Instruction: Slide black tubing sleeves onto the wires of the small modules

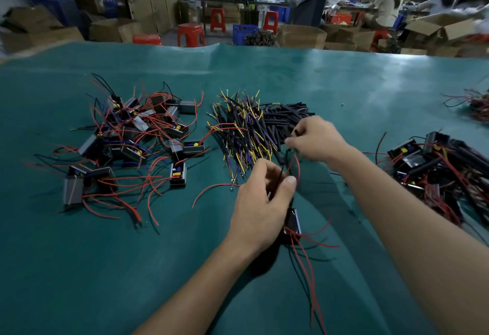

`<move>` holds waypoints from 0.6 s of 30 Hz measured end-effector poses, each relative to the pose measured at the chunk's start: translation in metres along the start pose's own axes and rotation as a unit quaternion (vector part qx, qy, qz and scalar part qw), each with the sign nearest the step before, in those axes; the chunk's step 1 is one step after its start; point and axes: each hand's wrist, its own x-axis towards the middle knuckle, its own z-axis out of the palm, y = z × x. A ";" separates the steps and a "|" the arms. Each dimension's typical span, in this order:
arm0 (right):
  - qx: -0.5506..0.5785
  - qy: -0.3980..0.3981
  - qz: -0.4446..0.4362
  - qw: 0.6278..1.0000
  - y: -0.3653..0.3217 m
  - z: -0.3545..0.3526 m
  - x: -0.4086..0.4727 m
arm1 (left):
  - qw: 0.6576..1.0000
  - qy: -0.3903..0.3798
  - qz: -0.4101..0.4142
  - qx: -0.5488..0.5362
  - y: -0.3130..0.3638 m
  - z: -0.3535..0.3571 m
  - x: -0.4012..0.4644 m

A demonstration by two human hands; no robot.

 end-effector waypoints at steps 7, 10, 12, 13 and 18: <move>0.413 -0.063 0.029 0.908 0.010 -0.016 -0.066 | 0.998 -0.003 -0.036 -0.046 -0.006 0.000 0.006; 0.442 -0.093 0.019 0.892 0.014 -0.010 -0.085 | 0.996 -0.018 -0.049 -0.072 -0.007 0.000 0.006; 0.416 -0.076 -0.013 0.906 0.015 -0.004 -0.093 | 0.996 -0.020 -0.052 -0.066 -0.008 0.000 0.006; 0.396 -0.061 -0.030 0.916 0.016 -0.002 -0.095 | 0.996 -0.022 -0.053 -0.065 -0.009 0.000 0.005; 0.402 -0.032 -0.074 0.912 0.020 -0.002 -0.097 | 0.993 -0.016 -0.050 -0.103 -0.010 -0.002 0.006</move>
